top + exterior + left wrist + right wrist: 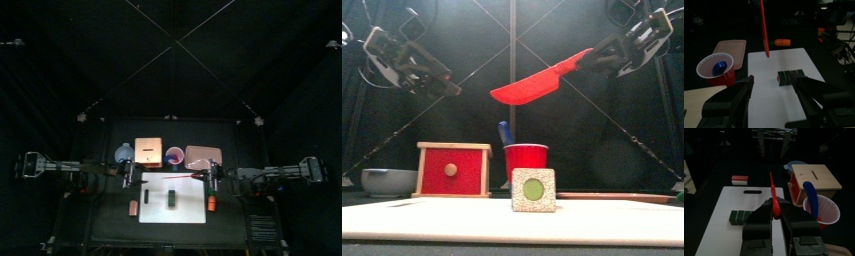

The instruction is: Cut sushi roll

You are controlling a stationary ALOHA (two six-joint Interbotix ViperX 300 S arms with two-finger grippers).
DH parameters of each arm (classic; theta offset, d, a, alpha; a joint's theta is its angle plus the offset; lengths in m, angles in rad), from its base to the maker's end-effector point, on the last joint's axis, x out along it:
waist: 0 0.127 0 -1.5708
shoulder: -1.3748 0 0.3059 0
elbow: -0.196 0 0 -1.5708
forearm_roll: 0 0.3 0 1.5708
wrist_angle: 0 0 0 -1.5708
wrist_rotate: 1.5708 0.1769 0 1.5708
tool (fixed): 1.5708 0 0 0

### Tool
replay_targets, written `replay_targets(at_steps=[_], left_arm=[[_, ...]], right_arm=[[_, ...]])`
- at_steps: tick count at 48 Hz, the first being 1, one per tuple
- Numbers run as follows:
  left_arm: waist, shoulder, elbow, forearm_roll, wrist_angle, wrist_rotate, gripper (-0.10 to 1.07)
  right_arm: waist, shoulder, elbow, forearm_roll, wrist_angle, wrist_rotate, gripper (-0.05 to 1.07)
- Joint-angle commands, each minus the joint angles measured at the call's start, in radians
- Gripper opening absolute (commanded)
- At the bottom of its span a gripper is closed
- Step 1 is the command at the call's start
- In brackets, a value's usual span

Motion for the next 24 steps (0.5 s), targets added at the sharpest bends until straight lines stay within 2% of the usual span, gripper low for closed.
replay_targets(at_steps=[1,8,16,19,24], left_arm=[[-0.006,0.087,-0.060,-0.095,-0.058,0.084,0.93],[-0.048,0.198,-0.101,-0.288,-0.138,0.316,0.93],[-0.114,0.261,-0.126,-0.488,-0.192,0.574,0.93],[-0.153,0.275,-0.133,-0.566,-0.198,0.652,0.93],[-0.201,0.288,-0.143,-0.647,-0.204,0.709,0.93]], right_arm=[[-0.014,0.021,-0.032,0.005,-0.037,0.003,0.45],[-0.018,0.048,-0.052,0.008,-0.048,0.005,0.45],[-0.023,0.061,-0.067,0.008,-0.048,0.005,0.45],[-0.026,0.064,-0.067,0.008,-0.048,0.006,0.45],[-0.032,0.067,-0.066,0.008,-0.051,0.006,0.45]])
